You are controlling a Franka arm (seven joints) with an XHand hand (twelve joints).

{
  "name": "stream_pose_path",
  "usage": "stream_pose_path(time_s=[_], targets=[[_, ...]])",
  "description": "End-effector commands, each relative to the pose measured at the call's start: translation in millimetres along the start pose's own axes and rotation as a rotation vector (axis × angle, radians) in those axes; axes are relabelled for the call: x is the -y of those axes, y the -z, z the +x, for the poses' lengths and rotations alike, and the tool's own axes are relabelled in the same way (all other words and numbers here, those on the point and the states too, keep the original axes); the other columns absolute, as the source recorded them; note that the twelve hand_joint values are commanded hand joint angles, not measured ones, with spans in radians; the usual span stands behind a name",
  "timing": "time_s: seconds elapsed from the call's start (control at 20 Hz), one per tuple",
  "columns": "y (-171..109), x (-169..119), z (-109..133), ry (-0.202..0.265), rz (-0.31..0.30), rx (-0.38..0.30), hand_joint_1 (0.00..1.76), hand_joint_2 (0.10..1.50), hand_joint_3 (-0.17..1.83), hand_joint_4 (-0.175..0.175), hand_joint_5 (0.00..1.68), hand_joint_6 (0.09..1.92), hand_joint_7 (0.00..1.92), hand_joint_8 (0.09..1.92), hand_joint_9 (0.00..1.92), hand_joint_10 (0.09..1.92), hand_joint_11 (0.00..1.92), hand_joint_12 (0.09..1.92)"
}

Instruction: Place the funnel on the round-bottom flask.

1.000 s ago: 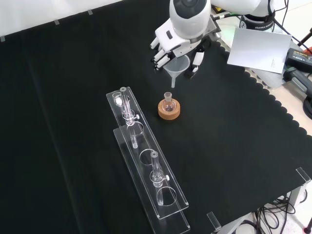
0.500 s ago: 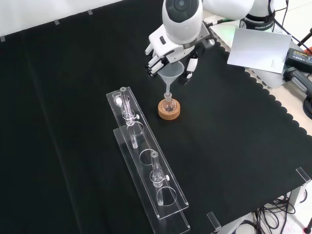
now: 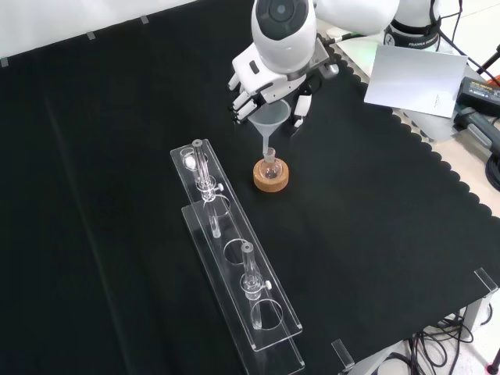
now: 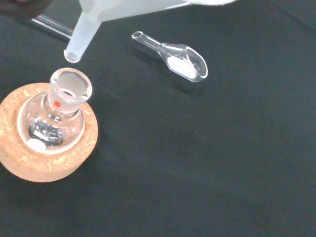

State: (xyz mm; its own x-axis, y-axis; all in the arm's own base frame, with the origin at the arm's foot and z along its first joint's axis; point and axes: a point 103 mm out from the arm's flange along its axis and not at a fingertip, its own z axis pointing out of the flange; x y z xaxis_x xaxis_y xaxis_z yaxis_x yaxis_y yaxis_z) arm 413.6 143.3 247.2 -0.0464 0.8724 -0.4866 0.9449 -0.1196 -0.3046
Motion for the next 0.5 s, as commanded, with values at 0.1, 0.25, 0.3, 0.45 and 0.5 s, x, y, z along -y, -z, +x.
stream_pose_path(time_s=[0.1,0.25,0.3,0.45,0.5], targets=[[-3.3,8.0,-1.6,-0.003,0.011,0.015,0.83,0.74,0.54,-0.037,0.82,0.78,0.9,0.75,1.23,0.45,0.87,1.15],[-3.1,11.1,0.3,0.001,0.007,0.017,0.83,0.74,0.54,-0.037,0.82,0.77,0.9,0.75,1.23,0.45,0.87,1.15],[-2.8,12.3,1.1,0.002,0.005,0.017,0.83,0.74,0.54,-0.037,0.82,0.77,0.9,0.75,1.23,0.45,0.87,1.15],[-2.5,13.2,1.1,0.006,-0.002,0.017,0.83,0.74,0.54,-0.037,0.83,0.77,0.9,0.75,1.23,0.45,0.87,1.15],[-2.4,13.7,1.8,0.007,-0.006,0.018,0.83,0.74,0.54,-0.037,0.83,0.77,0.9,0.75,1.23,0.45,0.87,1.15]])
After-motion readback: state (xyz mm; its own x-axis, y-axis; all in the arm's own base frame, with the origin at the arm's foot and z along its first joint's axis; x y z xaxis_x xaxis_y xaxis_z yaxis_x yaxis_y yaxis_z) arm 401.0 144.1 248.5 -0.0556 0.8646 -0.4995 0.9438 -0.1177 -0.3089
